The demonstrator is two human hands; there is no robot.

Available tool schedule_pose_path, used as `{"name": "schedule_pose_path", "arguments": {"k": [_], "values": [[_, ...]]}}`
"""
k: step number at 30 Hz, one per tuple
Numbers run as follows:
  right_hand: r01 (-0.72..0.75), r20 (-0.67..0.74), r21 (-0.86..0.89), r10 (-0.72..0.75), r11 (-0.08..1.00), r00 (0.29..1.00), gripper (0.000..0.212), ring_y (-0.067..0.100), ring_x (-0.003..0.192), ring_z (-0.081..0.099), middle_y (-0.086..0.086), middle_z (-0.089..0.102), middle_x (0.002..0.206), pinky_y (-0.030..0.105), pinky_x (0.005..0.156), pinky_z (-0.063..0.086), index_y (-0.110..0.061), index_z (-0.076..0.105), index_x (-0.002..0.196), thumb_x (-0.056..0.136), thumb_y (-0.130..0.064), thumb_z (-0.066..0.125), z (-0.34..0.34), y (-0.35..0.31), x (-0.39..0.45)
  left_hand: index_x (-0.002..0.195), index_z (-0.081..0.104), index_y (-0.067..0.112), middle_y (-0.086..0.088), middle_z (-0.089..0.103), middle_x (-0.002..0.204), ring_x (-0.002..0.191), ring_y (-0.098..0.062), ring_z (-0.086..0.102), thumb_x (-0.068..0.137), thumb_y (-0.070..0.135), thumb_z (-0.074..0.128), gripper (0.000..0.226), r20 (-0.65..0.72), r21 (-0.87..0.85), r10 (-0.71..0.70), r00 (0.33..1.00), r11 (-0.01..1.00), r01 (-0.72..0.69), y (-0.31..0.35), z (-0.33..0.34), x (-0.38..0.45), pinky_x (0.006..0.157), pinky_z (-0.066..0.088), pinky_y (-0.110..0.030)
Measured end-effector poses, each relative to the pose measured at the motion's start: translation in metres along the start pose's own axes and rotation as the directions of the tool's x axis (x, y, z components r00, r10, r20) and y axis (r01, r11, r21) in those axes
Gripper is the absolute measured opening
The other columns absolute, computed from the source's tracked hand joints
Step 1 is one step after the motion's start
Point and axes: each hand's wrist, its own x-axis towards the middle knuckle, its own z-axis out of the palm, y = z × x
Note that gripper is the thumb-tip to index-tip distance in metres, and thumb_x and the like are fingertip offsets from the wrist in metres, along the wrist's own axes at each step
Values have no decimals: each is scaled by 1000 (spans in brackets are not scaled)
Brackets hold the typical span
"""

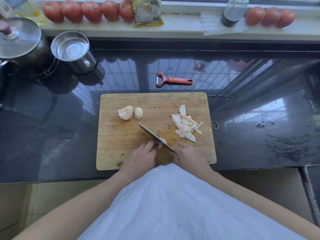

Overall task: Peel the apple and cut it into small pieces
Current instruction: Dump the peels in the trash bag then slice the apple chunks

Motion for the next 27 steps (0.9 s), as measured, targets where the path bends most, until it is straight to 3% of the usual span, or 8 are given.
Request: {"name": "schedule_pose_path", "arguments": {"k": [3,10,13,15,20,22,25,27], "values": [[-1,-42,77,4,997,999,19,33,54,53,-1,45,69,41,42,45,-13,59,74,87,-20,48,-4,-1,-4,120,70,9,-2,64,111,79,-16,65,56,10,86,66,7,-15,-7,1000,1000,7,1,0,-4,50,44,-23],[42,-123,115,-28,993,992,19,26,43,45,0,43,62,28,37,34,-14,50,62,77,-6,60,-19,11,-34,116,75,15,1,68,117,88,-11,66,56,30,86,63,77,85,47,996,995,-54,-1,5,-3,58,47,-17],[56,-110,119,-43,991,993,22,24,40,45,0,44,59,22,37,26,-12,50,58,79,-16,45,-18,13,-33,120,74,15,2,66,119,95,-11,64,72,29,56,52,86,56,57,995,996,-62,-5,8,-1,63,50,-17],[68,-108,101,-57,993,993,25,22,39,44,0,44,58,20,39,22,-11,54,58,79,-18,42,-18,16,-35,120,74,14,1,67,118,96,-13,66,73,26,39,59,122,21,46,991,999,-49,-6,8,-1,68,52,-19],[-8,-3,55,8,998,1000,17,23,41,47,0,45,60,22,33,29,-10,63,63,76,-14,52,-19,21,-44,118,74,8,-3,70,113,95,-16,69,74,20,38,59,125,-16,74,989,997,-72,-10,7,2,75,50,-22],[-6,0,25,6,1000,1000,22,25,42,49,0,47,61,19,35,17,-9,61,61,79,-17,50,-16,18,-34,117,75,8,-3,69,109,88,-17,68,73,20,39,58,121,2,77,990,997,-78,-11,7,3,72,49,-24],[-36,91,-27,38,999,995,22,32,66,58,7,53,77,30,47,34,-4,65,81,93,-17,51,-11,6,-10,116,75,6,-4,67,102,71,-21,64,73,18,40,56,103,17,72,992,997,-74,-9,8,4,57,51,-32],[-36,82,35,33,999,996,20,31,70,57,7,54,80,33,53,37,-5,65,85,94,-18,53,-12,-3,1,116,74,6,-5,67,103,68,-23,64,75,19,39,56,95,11,59,994,998,-61,-7,7,2,51,50,-32]]}}
